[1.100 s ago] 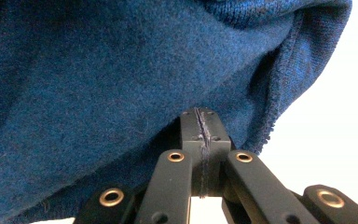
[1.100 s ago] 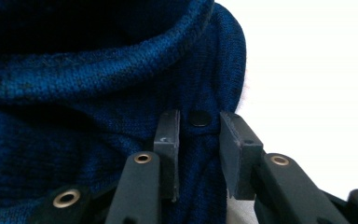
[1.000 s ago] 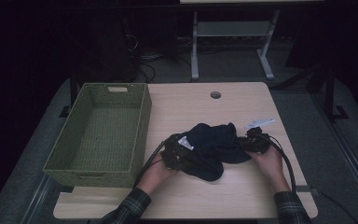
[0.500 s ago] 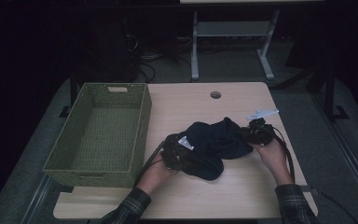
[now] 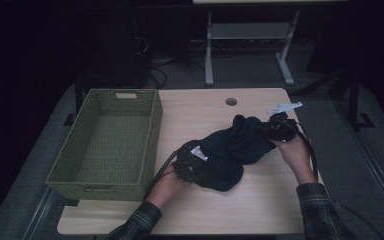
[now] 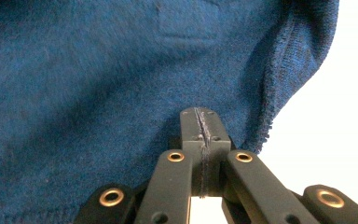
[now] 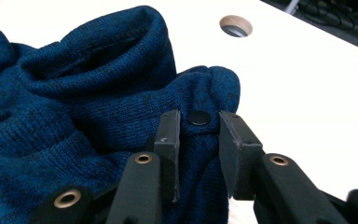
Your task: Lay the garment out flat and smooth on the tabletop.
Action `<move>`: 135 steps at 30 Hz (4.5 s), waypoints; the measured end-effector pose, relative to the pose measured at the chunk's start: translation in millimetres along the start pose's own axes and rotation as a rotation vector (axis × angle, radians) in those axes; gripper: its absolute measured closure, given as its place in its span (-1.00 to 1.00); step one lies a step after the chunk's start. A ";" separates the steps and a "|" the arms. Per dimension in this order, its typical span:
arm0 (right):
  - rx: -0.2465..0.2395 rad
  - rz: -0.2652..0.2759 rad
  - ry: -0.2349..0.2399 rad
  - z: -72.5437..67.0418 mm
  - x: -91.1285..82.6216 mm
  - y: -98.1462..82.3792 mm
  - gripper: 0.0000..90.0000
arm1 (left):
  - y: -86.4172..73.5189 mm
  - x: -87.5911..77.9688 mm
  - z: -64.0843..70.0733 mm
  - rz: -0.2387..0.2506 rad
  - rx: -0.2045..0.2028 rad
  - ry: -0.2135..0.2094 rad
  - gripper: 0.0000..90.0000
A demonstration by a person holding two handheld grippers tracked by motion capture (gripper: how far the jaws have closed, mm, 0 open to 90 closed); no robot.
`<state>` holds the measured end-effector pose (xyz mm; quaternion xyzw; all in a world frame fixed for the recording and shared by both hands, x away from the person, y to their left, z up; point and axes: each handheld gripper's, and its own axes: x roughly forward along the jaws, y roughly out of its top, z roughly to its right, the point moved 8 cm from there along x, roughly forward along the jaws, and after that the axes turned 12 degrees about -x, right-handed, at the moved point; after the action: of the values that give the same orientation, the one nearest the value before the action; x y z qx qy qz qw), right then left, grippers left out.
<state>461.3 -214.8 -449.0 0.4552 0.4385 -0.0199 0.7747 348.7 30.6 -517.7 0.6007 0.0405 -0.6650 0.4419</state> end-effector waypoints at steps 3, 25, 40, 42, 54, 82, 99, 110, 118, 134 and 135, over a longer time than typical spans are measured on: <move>0.004 0.000 -0.023 13.2 2.0 0.8 0.55 | -0.1 -0.1 0.3 -0.001 -0.004 -0.002 1.00; 0.103 -0.071 -0.055 55.7 26.5 -47.3 0.54 | -0.1 0.0 0.4 -0.001 -0.005 -0.003 1.00; 0.128 -0.033 -0.012 51.0 17.1 -45.6 0.14 | -0.2 0.0 -0.2 -0.002 -0.014 -0.011 1.00; 0.126 -0.030 -0.009 49.5 14.3 -45.0 0.17 | -0.2 0.0 -0.5 -0.001 -0.016 -0.014 1.00; 0.114 0.003 0.055 15.5 -13.5 -51.3 0.47 | -0.4 -0.3 -1.2 -0.006 -0.017 -0.016 1.00; 0.018 0.073 0.285 -114.7 -24.0 -46.6 0.99 | -0.8 -0.5 -1.1 -0.011 -0.017 -0.016 1.00; -0.033 -0.022 0.258 -137.1 4.8 -66.0 1.00 | 2.0 -1.0 4.0 -0.028 0.008 -0.003 0.90; -0.045 -0.027 0.248 -137.9 4.6 -65.9 1.00 | 25.8 -9.6 4.2 -0.031 0.038 0.027 1.00; -0.037 -0.027 0.256 -137.0 4.9 -66.1 1.00 | 66.0 -13.3 -7.7 0.011 0.052 0.043 1.00; -0.034 -0.037 0.251 -137.4 4.9 -65.4 1.00 | 147.8 14.6 -47.4 0.042 0.054 0.109 1.00; -0.036 -0.036 0.249 -137.8 5.1 -65.2 1.00 | 149.5 18.5 -49.5 0.038 0.053 0.112 1.00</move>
<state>345.2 -151.5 -525.1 0.4324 0.5398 0.0310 0.7216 483.6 -41.1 -475.5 0.6492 0.0361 -0.6226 0.4354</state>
